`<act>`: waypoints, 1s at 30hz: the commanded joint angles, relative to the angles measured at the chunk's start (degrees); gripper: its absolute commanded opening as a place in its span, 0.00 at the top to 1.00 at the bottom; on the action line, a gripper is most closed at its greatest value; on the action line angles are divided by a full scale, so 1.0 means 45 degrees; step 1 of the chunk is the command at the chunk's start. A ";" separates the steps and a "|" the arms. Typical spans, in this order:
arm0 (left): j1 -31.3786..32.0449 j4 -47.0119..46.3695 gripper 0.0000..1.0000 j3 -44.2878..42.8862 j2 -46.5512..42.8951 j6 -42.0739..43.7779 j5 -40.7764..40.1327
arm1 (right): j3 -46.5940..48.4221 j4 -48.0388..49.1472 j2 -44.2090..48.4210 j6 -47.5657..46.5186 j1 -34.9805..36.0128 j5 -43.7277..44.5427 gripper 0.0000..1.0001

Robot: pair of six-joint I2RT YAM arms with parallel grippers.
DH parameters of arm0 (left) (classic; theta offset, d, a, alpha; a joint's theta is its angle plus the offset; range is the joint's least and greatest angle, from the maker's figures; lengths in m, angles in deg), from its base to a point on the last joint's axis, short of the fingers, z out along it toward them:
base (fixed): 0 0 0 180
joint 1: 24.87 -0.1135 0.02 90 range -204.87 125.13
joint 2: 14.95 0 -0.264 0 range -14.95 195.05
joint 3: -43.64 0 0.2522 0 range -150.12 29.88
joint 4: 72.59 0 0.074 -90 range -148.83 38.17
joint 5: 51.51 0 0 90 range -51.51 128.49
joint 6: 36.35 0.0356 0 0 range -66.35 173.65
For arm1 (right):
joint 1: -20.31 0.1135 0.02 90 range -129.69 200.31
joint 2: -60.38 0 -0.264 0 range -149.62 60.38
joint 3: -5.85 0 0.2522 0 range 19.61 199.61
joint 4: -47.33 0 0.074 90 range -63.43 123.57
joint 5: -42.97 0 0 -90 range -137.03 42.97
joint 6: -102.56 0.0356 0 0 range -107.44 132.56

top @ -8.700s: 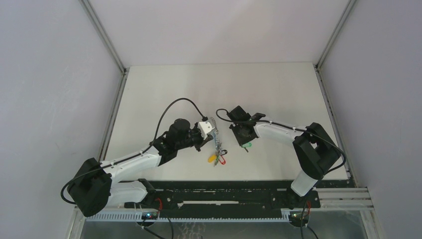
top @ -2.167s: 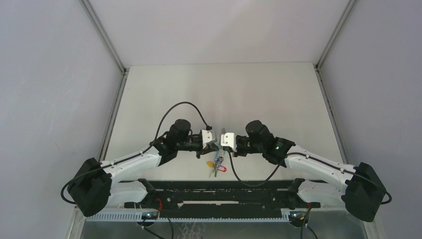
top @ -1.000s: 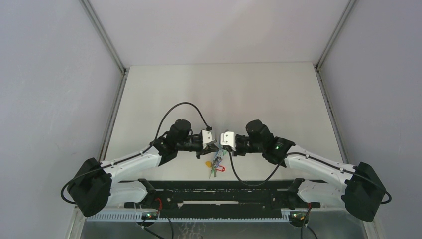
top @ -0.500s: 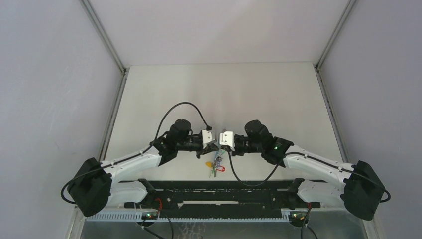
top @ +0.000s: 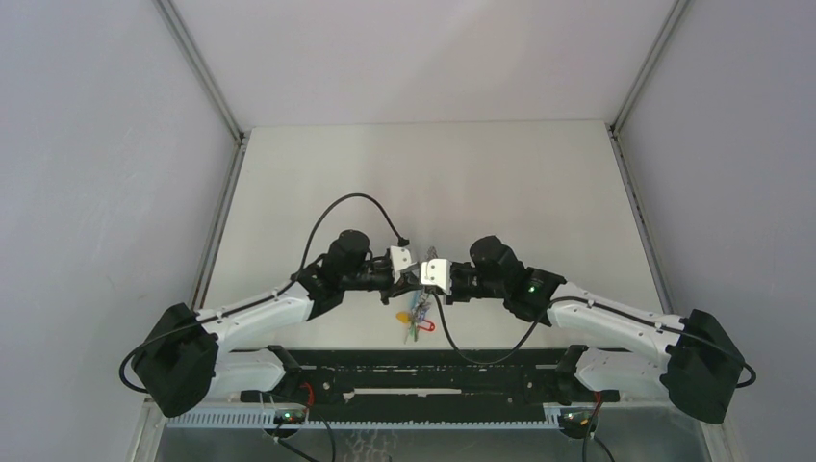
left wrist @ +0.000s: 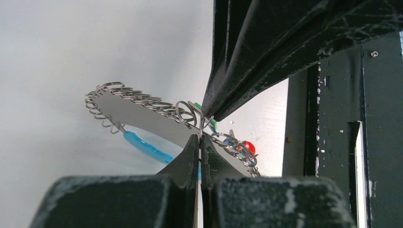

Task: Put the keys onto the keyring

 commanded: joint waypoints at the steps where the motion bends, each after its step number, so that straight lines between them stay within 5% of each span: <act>1: -0.0270 -0.1134 1.00 -0.0322 -0.0024 -0.0862 -0.0178 | 0.0315 0.0172 0.0355 -0.0312 0.0184 0.0622 1.00; 20: -0.0838 -0.4068 1.00 0.0712 -0.0129 -0.2621 0.0333 | -0.0102 0.1093 -0.0251 -0.0025 0.0591 0.1171 1.00; 30: -0.1092 -0.6607 1.00 0.1909 -0.0229 -0.3156 0.0225 | -0.0496 0.1103 0.0390 0.0753 -0.0726 -0.1406 0.96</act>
